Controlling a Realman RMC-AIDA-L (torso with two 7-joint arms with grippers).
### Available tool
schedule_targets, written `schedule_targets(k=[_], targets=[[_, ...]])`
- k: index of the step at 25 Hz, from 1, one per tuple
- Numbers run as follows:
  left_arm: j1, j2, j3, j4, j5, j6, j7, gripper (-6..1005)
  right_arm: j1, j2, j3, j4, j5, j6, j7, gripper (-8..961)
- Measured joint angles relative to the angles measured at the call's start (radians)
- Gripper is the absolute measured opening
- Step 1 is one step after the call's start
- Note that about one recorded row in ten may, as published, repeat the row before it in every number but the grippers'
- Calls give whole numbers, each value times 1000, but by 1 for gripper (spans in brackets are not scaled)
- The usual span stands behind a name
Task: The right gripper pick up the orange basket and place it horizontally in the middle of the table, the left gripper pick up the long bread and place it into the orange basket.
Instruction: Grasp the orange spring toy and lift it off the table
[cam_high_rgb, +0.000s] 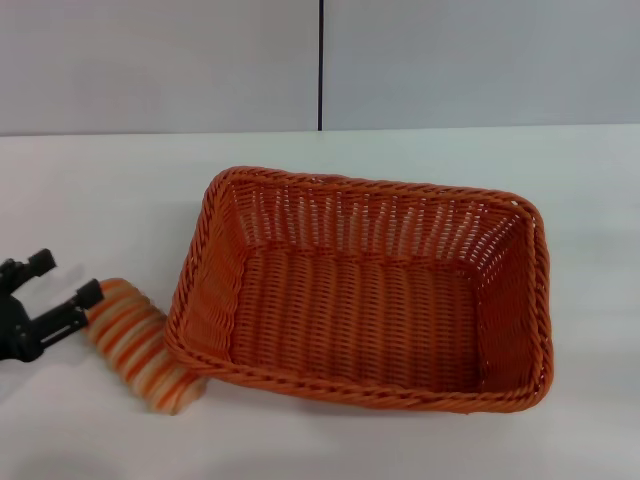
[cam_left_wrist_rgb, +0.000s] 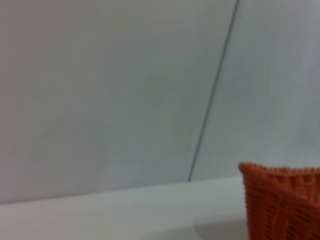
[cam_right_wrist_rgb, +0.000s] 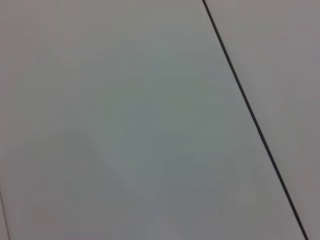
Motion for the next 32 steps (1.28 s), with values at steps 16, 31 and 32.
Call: schedule_targets(k=[16,31,32], targets=[[-25,-23,2,4,74,-79,13,843,-10,2,-1,-3,2,4,0,406],[-22,-16,0,1,106,-83,12,844,-8,9,-1,-3,0,7,0,407],[-22,-17,-1,2,109,-84,12,844,-8,9,-1,-3,0,7,0,406]])
